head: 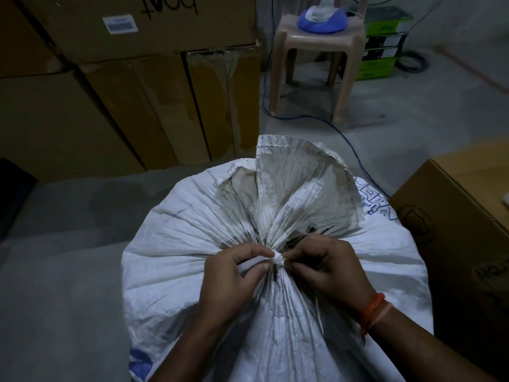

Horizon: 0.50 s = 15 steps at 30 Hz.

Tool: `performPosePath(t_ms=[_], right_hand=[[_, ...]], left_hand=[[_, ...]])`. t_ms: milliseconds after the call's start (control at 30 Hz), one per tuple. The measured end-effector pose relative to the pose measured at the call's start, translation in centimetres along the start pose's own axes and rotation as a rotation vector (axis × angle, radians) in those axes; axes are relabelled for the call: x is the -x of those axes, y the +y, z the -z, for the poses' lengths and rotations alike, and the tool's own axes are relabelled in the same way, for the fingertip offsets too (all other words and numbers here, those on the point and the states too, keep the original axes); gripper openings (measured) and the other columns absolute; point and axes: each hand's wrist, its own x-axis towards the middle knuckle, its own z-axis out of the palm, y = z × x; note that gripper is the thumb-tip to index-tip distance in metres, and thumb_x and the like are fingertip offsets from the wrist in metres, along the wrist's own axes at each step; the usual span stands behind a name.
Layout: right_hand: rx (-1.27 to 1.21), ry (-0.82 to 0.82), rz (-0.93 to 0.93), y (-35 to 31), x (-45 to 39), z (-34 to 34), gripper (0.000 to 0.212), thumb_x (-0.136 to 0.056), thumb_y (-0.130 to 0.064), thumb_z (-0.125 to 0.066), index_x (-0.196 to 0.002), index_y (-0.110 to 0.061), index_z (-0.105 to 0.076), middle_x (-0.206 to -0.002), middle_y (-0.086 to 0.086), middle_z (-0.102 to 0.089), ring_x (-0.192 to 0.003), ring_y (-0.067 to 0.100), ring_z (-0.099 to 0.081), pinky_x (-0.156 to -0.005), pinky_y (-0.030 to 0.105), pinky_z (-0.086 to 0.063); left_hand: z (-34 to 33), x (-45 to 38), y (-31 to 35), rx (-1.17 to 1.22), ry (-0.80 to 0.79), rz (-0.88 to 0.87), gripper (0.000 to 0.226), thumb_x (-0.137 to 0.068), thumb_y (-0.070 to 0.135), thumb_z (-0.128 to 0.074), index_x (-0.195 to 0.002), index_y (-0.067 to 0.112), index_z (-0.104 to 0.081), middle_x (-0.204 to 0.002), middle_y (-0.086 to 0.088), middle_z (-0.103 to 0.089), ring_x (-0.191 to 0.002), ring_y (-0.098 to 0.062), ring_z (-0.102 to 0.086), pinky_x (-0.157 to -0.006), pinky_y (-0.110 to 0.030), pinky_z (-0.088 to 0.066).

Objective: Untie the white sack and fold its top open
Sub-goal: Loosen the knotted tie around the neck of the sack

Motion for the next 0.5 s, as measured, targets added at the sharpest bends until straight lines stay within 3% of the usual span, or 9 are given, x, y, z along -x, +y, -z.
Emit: performPosePath(t_ms=[133,400,500], right_hand=[[-0.019,-0.002,-0.033,-0.20,-0.13,-0.02,0.009,-0.077,-0.021,-0.083,-0.086,-0.022,-0.084,-0.081,-0.011,-0.077,-0.078,0.000,-0.070,-0.069,0.023,-0.056],[-0.029,-0.045,-0.107,-0.41,-0.54,0.21,0.012,-0.077,-0.015,-0.090,-0.087,-0.021,-0.085,-0.081,-0.016,-0.077,-0.075,-0.005,-0.072,-0.069,0.010,-0.050],[-0.050,-0.058,-0.134,-0.58,-0.55,0.46,0.010,-0.079,-0.019,-0.089,-0.087,-0.020,-0.085,-0.080,-0.013,-0.079,-0.075,0.000,-0.074,-0.068,0.018,-0.055]], left_hand=[[0.07,-0.14,-0.08,0.004,-0.004,-0.001,0.025,-0.084,0.002,-0.087,-0.089,0.026,-0.087,-0.091,0.019,-0.083,-0.096,0.004,-0.076,-0.085,-0.006,-0.049],[0.00,-0.33,-0.17,0.021,-0.033,0.024,0.019,-0.086,0.003,-0.085,-0.091,0.021,-0.086,-0.092,0.013,-0.084,-0.092,0.000,-0.078,-0.085,-0.016,-0.056],[0.04,-0.38,-0.11,0.013,-0.040,0.035,0.016,-0.087,0.006,-0.086,-0.092,0.020,-0.086,-0.092,0.009,-0.084,-0.093,-0.001,-0.078,-0.087,-0.016,-0.055]])
